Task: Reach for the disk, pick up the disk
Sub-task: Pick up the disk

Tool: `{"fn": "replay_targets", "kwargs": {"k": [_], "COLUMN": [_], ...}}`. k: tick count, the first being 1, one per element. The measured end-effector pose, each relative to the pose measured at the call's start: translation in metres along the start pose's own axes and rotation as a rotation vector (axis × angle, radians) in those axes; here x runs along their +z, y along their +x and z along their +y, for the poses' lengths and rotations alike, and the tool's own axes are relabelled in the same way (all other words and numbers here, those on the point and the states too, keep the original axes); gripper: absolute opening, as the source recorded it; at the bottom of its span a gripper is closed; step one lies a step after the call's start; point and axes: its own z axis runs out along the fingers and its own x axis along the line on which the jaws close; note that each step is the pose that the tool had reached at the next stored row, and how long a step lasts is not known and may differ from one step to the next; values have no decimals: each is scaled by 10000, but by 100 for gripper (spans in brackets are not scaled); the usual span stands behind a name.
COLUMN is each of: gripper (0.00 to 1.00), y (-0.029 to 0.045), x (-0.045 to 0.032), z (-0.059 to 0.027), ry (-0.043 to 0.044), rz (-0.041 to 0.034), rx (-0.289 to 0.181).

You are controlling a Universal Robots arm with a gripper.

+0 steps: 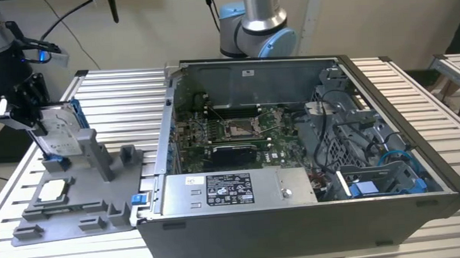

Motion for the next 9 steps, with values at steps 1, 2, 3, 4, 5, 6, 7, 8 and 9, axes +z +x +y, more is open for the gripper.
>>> {"fn": "replay_targets", "kwargs": {"k": [1,2,3,4,5,6,7,8,9], "gripper": [0,0,0,0,0,0,0,0,0], "y": [0,0,-1,-1,-1,-1,-2,-2,-2], "x": [-20,-39,-56,-74,-90,-106,-123,-139,-156], "z": [0,1,1,1,2,2,2,3,3], "ry": [-1,0,0,-1,0,0,-1,-1,0], "rz": [0,0,0,0,-1,-1,0,0,0], "rx": [0,0,0,0,0,0,0,0,0]}}
